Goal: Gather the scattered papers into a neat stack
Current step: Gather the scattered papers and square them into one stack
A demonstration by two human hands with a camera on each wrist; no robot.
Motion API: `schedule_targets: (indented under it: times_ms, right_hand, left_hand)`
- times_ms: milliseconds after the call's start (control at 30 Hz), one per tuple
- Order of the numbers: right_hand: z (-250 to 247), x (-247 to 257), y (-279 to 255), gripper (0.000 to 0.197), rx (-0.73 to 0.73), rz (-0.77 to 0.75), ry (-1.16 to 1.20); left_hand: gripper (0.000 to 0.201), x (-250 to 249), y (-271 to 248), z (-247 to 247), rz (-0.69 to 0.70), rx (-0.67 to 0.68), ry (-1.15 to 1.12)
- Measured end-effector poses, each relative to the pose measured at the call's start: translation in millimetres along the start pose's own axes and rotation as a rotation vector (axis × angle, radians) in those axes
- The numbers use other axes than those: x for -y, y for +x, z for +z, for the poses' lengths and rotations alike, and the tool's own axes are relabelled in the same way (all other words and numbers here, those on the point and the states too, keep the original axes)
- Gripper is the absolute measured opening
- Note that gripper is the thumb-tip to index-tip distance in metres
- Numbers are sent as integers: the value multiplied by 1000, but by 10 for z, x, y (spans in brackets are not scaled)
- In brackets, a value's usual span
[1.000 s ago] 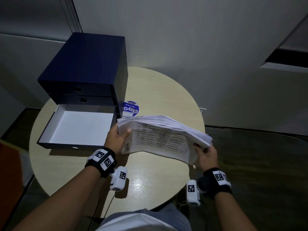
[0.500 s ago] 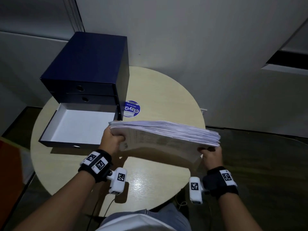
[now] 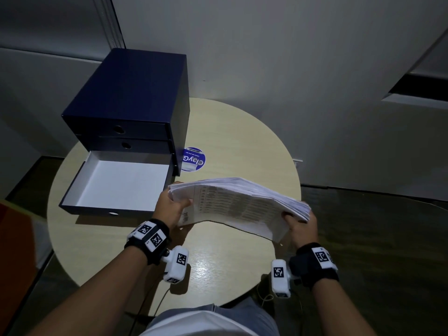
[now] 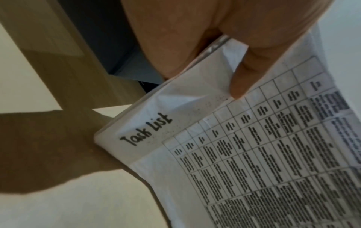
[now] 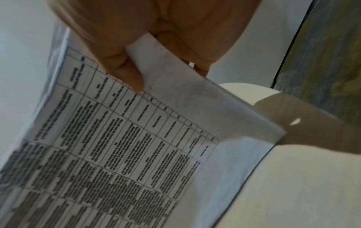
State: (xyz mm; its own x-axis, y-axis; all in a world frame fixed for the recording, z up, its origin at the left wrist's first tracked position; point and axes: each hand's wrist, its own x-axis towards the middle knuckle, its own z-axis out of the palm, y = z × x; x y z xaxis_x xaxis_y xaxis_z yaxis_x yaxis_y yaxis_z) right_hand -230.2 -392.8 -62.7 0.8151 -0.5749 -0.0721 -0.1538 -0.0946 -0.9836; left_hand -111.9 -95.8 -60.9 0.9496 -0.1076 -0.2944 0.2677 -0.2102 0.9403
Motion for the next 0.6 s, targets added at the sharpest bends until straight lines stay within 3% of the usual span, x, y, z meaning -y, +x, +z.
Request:
schedule_targets:
  times_ms: [133, 367, 500, 600]
  right_hand:
    - [-65, -33, 15, 36, -26, 2, 22]
    - [-60, -66, -23, 44, -25, -1, 59]
    - [-3, 52, 56, 43, -73, 1, 31]
    - [26, 58, 137, 43, -68, 29, -39]
  left_hand:
    - [25, -79, -28, -42, 136, 26, -62]
    - [54, -23, -26, -92, 230, 73, -171]
    - [48, -64, 16, -52, 252, 28, -180]
    - [31, -118, 75, -3, 248, -33, -147]
